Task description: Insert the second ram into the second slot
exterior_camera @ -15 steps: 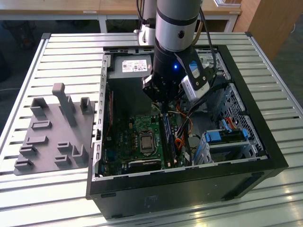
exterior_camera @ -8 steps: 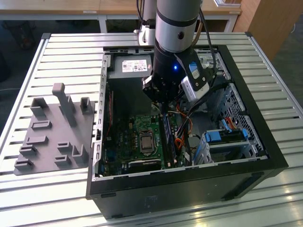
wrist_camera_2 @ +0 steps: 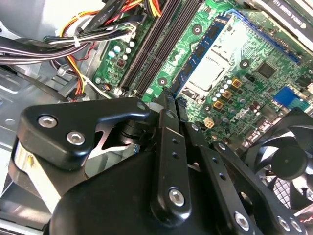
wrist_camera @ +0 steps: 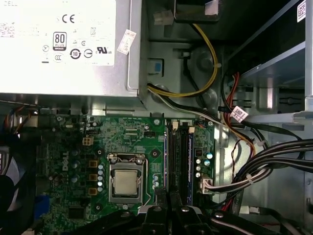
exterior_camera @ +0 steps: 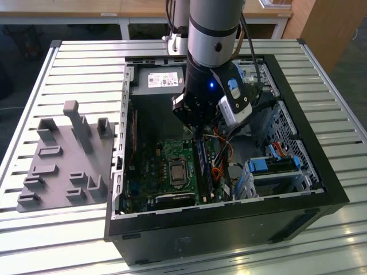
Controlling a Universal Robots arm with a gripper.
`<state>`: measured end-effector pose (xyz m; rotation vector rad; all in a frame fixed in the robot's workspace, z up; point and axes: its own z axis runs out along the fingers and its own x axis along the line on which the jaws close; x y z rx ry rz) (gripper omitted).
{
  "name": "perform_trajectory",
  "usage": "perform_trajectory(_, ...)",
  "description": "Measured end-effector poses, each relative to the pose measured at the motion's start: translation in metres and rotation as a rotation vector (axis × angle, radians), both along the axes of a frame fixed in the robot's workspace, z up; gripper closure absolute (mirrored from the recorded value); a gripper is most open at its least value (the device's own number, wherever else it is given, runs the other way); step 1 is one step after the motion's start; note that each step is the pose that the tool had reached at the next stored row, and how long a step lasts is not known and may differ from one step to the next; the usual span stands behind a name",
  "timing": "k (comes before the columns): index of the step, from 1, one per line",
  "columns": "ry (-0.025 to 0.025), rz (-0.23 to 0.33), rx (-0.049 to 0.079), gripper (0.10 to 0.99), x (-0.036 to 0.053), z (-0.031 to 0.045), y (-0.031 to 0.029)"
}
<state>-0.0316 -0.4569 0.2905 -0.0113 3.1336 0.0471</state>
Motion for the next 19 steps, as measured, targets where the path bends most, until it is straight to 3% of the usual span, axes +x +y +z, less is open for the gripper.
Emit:
perform_trajectory(3, 0.0001, -0.024, 0.0, 0.949, 0.0001, -0.0021, 0.0)
perform_trajectory(19, 0.0003, -0.026, 0.001, 0.949, 0.0004, -0.0061, 0.0)
